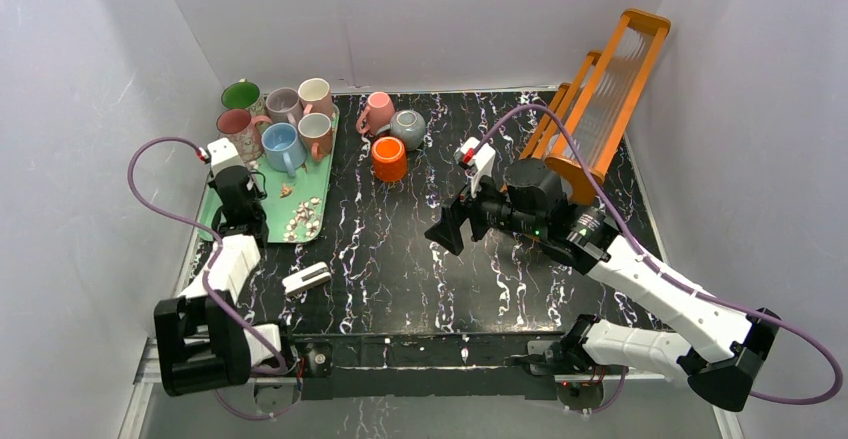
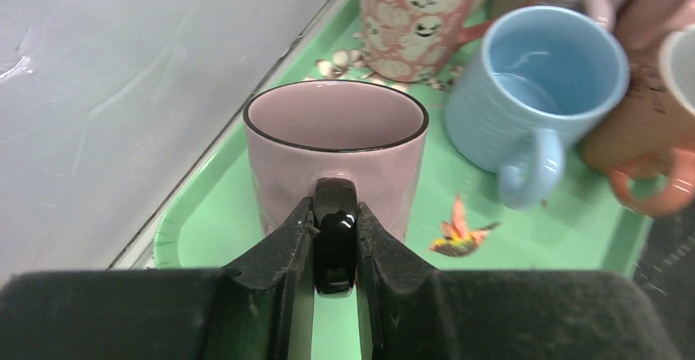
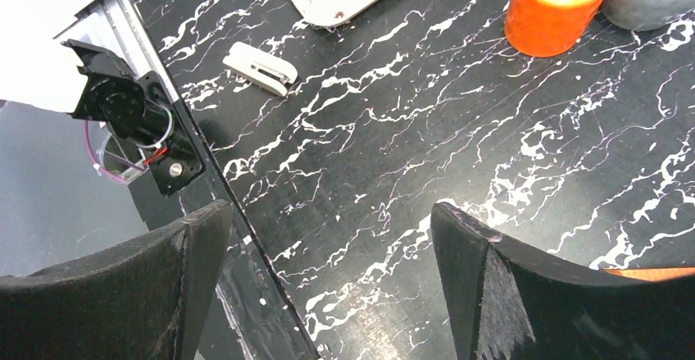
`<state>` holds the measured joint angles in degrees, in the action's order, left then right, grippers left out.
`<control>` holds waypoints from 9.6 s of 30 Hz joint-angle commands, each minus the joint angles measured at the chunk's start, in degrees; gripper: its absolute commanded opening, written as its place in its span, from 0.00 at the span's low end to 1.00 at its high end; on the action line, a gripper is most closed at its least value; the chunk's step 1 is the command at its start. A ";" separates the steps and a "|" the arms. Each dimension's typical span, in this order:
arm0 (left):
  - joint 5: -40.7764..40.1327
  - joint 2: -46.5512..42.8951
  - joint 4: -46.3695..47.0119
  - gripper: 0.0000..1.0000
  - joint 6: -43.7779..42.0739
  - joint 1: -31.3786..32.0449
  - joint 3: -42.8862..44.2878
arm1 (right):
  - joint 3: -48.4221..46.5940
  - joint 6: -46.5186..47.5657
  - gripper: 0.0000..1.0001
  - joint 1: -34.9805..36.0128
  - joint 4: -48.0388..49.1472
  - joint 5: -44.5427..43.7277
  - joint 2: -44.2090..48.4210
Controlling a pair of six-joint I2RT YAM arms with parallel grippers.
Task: Turn the mug right side up
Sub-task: Place the cup on the tray, then move the cup to the center of the board, then turn over the cup at the center of the board.
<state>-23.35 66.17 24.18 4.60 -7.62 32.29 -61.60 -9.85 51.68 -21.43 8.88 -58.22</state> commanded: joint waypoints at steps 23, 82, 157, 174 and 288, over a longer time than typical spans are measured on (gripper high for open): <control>1.08 10.57 3.54 0.21 5.48 -5.25 2.88 | 3.72 1.36 0.99 0.19 5.79 0.05 1.56; 8.51 12.65 -11.98 0.68 7.26 -4.99 15.17 | -0.83 -8.32 0.99 0.26 1.07 -8.24 -0.91; 14.78 -26.27 -40.89 0.98 10.16 22.46 8.13 | -52.05 4.13 0.54 -10.47 -6.82 -12.27 -71.17; 13.91 -27.09 -41.15 0.98 10.08 22.47 8.17 | -31.44 4.67 0.51 -9.04 -15.06 -5.33 -55.22; 73.25 -24.14 10.45 0.48 43.62 22.45 1.76 | -11.01 -4.75 0.01 -4.19 27.10 34.04 -19.00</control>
<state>48.56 42.46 27.64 43.66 14.50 34.63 -73.56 -8.67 47.48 -6.42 39.18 -79.79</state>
